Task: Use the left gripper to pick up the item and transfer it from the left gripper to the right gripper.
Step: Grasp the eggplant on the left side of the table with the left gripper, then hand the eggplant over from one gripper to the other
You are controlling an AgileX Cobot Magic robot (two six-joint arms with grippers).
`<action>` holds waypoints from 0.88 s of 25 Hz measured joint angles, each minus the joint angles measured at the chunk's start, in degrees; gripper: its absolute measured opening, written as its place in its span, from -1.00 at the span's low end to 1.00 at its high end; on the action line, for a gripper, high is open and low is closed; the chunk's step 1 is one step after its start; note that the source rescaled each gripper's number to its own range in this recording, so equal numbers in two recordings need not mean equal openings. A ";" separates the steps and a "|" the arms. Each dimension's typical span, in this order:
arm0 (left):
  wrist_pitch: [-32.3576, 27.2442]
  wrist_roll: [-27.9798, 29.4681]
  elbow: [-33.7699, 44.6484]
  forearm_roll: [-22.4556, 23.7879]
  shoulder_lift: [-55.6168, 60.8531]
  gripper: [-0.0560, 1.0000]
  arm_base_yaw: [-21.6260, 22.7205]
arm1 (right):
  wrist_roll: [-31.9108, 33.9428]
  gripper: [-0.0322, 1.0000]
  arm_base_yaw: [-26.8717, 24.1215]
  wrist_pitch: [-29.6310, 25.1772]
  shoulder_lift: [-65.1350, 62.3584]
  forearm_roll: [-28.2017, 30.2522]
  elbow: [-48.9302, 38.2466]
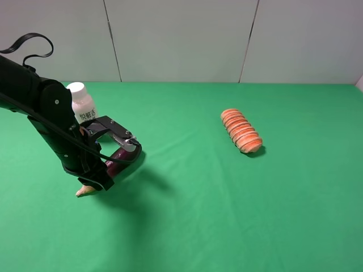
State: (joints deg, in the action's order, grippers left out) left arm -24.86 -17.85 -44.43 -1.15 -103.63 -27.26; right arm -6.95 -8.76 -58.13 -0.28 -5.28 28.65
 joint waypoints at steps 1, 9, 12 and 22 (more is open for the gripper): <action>0.00 0.00 0.00 1.15 0.00 -0.89 0.00 | 0.00 1.00 0.00 0.00 0.00 0.00 0.00; -1.24 0.23 0.00 4.67 4.42 -0.89 0.00 | 0.00 1.00 0.00 0.00 0.00 0.00 0.00; -2.46 0.23 0.00 4.67 7.32 -0.89 0.00 | 0.00 1.00 0.00 0.00 0.00 0.00 0.00; -7.72 -2.12 0.00 4.67 17.52 -0.89 0.00 | 0.00 1.00 0.00 0.00 0.00 0.00 0.00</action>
State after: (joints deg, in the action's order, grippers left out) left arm -32.58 -19.97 -44.43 3.52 -86.11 -27.26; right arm -6.95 -8.76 -58.13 -0.28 -5.28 28.65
